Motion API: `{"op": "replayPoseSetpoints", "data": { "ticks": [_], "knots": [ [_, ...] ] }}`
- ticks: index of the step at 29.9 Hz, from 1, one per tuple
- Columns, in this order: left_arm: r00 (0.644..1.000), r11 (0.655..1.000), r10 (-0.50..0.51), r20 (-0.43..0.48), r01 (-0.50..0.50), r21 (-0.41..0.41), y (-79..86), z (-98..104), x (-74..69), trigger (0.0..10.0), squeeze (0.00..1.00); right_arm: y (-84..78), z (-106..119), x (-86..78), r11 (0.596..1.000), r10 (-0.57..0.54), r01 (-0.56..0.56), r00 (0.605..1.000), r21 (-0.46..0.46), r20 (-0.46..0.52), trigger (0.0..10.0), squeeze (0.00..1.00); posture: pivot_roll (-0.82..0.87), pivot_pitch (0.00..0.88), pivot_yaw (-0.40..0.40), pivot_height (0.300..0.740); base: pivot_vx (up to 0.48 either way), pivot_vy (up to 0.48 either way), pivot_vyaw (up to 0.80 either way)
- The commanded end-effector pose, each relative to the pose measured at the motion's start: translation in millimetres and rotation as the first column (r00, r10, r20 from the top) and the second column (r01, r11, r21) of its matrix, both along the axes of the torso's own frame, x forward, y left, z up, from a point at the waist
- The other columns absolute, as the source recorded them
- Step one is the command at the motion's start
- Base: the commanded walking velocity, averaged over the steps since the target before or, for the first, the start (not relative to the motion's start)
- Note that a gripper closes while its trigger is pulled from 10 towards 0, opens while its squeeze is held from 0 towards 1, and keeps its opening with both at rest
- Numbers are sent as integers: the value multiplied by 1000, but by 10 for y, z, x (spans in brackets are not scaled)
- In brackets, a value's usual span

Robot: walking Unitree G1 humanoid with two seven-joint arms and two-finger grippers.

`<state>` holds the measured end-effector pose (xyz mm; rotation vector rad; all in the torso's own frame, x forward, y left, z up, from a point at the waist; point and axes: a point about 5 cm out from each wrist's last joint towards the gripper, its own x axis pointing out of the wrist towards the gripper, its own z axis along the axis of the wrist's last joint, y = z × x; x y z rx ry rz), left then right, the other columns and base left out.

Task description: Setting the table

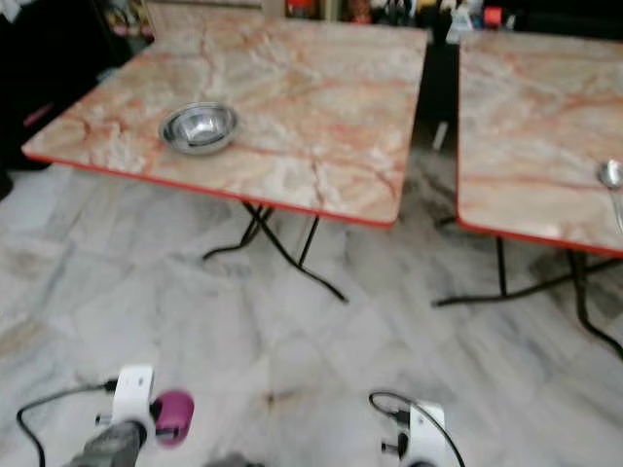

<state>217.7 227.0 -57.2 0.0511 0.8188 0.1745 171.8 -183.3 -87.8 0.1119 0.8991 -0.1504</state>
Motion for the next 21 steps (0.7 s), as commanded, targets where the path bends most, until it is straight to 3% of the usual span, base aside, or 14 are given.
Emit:
{"op": "replayPoseSetpoints", "data": {
  "ticks": [1, 5, 8, 15, 21],
  "knots": [
    [1000, 1000, 8, -13, -8, -22, -33, -28, -27, 10000, 0, -27, -47, -108, 1000, -11, 11, 999, 3, -39, 10000, 0, -6, 155, 53, 740, 480, 0, 0],
    [1000, 1000, 5, -21, -6, -18, -32, -43, -53, 10000, 0, -29, -50, -112, 1000, -13, 13, 999, 2, -43, 10000, 0, -6, 155, 53, 740, 480, 0, 0],
    [1000, 998, 13, -5, -13, -57, -46, -53, -73, 10000, 0, -27, -54, -120, 1000, -11, 11, 999, 4, -46, 10000, 0, -9, 152, 54, 740, 0, 0, -756],
    [999, 996, 47, -8, -47, -78, -30, -78, -123, 10000, 0, -27, -50, -118, 1000, -9, 9, 999, 3, -36, 10000, 0, -11, 141, 54, 740, 0, 0, 0],
    [999, 996, 48, -25, -49, -68, -10, -96, -161, 10000, 0, -26, -57, -131, 1000, -14, 14, 999, 8, -45, 10000, 0, -14, 134, 54, 740, 0, 454, -78]
  ]
}}
